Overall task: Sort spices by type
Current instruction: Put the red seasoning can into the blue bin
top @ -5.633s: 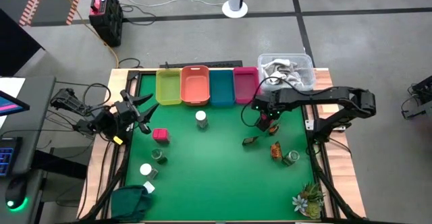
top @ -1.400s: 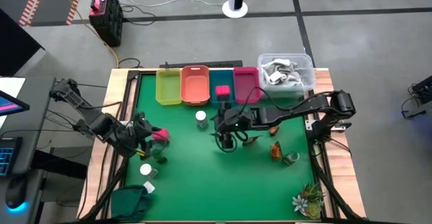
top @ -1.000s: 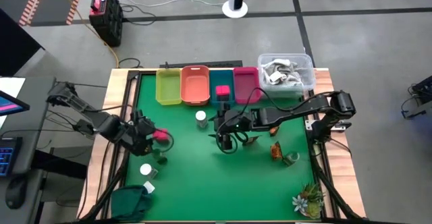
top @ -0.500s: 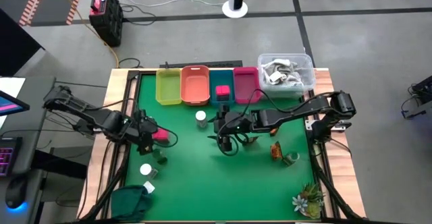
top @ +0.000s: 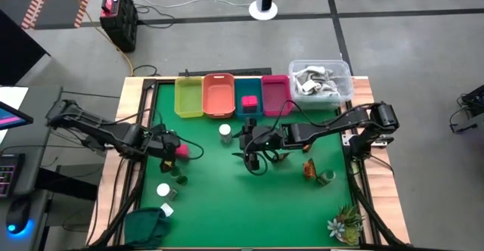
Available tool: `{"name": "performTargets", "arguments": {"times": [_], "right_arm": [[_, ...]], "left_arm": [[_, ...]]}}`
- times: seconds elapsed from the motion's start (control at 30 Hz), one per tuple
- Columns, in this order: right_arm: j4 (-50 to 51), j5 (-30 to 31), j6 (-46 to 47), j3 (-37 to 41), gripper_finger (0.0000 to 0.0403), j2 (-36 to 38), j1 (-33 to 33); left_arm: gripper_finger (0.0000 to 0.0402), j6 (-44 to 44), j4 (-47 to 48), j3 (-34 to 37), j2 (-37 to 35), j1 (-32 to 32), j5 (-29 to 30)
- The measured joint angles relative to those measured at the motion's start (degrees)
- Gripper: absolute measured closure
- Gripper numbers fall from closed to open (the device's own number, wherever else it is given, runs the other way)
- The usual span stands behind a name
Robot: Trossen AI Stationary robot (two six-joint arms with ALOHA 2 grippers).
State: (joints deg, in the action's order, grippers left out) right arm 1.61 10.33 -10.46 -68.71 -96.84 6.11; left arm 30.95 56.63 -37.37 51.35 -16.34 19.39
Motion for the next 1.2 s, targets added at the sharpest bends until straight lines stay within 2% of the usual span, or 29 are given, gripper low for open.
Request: {"name": "performTargets", "arguments": {"times": [0.3, 0.6, 0.87, 1.2], "right_arm": [[-0.15, -0.02, 0.04, 0.0, 0.0094, -0.02, 0.0], [3.73, -0.04, 0.13, 0.02, 0.0094, -0.01, -0.02], [11.66, -0.02, 0.84, 0.09, 0.0094, 1.33, -1.47], [17.0, -0.02, 1.55, 0.09, 0.0094, 1.46, -1.76]], "left_arm": [[0.0132, -3.0, -2.72, 0.27, 7.59, 2.98, -3.29], [0.0196, -5.23, -5.85, 0.12, 11.48, 3.11, -4.8], [0.0191, -8.08, -7.47, -3.44, 11.57, 4.5, -3.68], [0.0192, -11.9, -8.81, -7.95, 11.82, 8.35, -7.04]]}}
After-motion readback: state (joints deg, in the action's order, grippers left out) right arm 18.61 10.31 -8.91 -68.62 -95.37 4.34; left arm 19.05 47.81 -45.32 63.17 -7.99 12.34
